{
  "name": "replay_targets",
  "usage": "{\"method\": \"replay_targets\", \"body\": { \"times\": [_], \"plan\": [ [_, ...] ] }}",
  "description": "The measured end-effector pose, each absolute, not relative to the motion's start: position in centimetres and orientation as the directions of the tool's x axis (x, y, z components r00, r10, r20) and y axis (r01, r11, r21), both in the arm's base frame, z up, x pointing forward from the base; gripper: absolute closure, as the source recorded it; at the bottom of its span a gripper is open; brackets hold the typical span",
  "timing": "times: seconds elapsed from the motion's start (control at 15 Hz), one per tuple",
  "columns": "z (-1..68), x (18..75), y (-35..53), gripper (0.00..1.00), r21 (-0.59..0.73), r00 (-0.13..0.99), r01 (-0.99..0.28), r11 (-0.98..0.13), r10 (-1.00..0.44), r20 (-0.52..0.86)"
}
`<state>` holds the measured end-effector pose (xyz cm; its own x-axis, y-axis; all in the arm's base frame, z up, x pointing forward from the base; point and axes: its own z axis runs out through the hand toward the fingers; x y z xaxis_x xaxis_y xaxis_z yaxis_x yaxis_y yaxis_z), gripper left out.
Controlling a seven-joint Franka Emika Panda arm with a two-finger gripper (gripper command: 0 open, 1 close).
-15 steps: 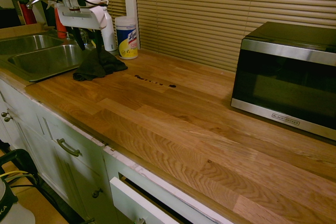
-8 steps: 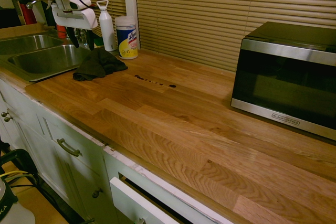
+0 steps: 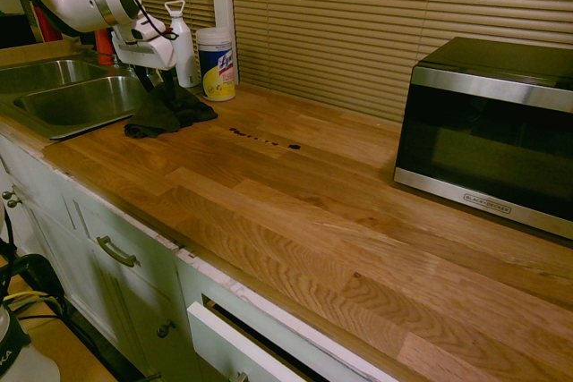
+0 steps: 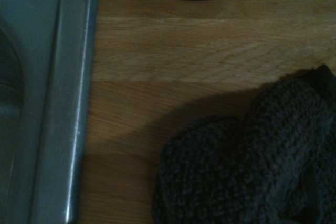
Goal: Clear the spill
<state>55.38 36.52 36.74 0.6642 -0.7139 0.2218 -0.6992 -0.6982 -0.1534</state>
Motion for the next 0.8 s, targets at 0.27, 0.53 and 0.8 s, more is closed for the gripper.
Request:
{"method": "replay_targets", "body": {
  "times": [0.27,0.53,0.8],
  "plan": [
    [35.5,56.4,35.6,1.00,-0.129,0.651,-0.718,-0.684,-0.725,0.225],
    [35.4,56.5,35.4,1.00,-0.111,0.651,-0.723,-0.682,-0.726,0.221],
    [35.4,56.8,35.2,1.00,-0.101,0.657,-0.722,-0.685,-0.724,0.212]
  ]
}}
